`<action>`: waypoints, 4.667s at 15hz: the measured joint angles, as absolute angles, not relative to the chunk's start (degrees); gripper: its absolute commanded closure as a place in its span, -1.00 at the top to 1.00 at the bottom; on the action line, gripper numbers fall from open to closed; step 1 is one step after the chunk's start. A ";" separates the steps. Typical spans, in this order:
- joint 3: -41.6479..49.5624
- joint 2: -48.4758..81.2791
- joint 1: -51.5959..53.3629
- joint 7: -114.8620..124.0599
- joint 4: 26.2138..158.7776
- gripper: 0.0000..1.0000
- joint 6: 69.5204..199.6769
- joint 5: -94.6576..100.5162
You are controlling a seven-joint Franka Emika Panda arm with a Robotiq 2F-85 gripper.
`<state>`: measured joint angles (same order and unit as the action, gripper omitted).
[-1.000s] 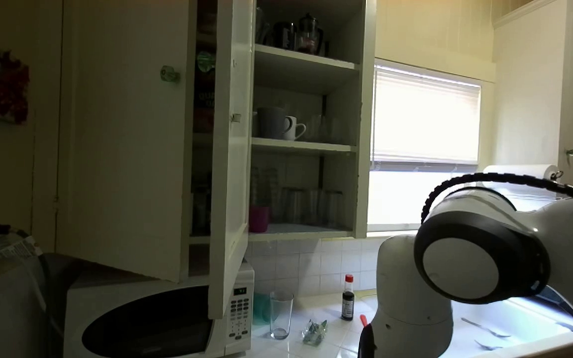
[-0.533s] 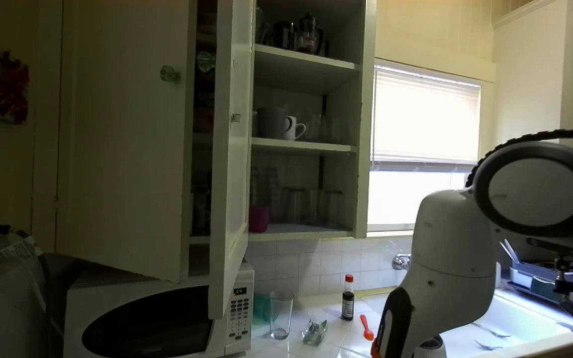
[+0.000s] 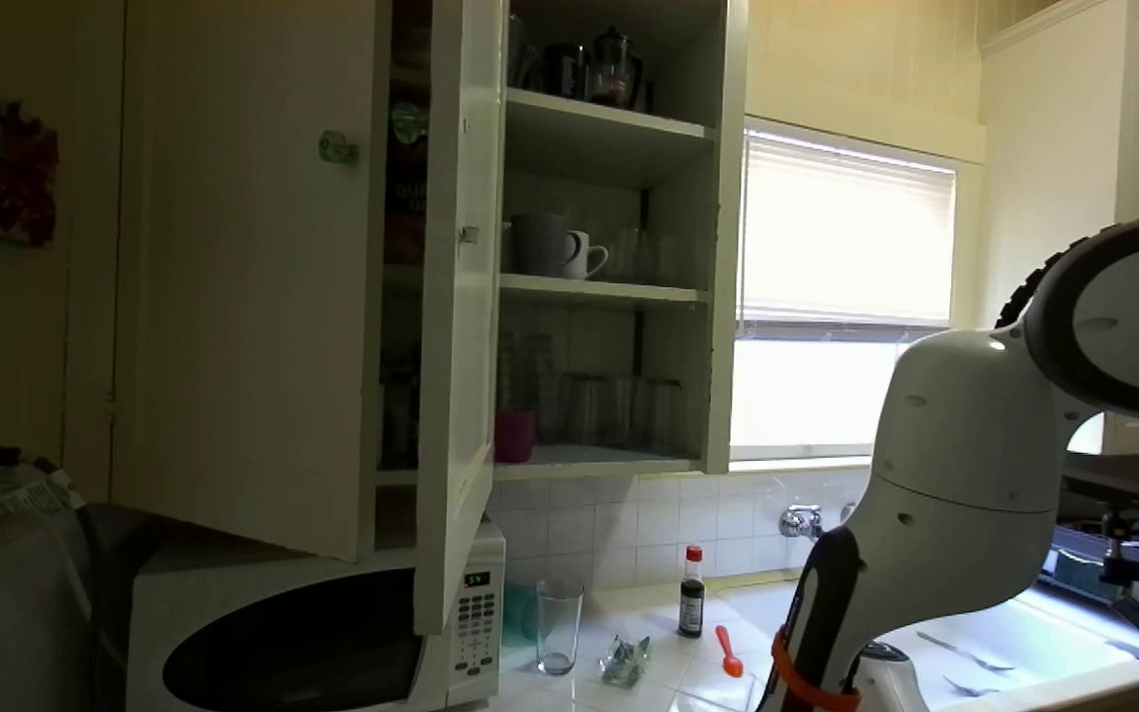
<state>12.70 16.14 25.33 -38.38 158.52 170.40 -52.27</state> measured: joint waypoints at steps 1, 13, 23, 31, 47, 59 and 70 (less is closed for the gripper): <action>13.75 16.21 26.03 -39.15 158.51 1.00 169.71 -52.78; 19.38 14.55 30.63 -41.81 156.94 1.00 170.39 -62.33; 24.25 4.34 28.22 -43.89 156.85 1.00 192.29 -78.66; 29.62 -3.04 23.42 -43.08 154.37 1.00 202.97 -72.27; 32.56 1.84 14.56 -39.53 141.52 1.00 181.51 -57.25; 35.87 18.80 13.47 -23.88 130.39 1.00 177.21 -46.34; 15.48 23.47 -1.30 -29.31 112.58 1.00 176.07 -60.28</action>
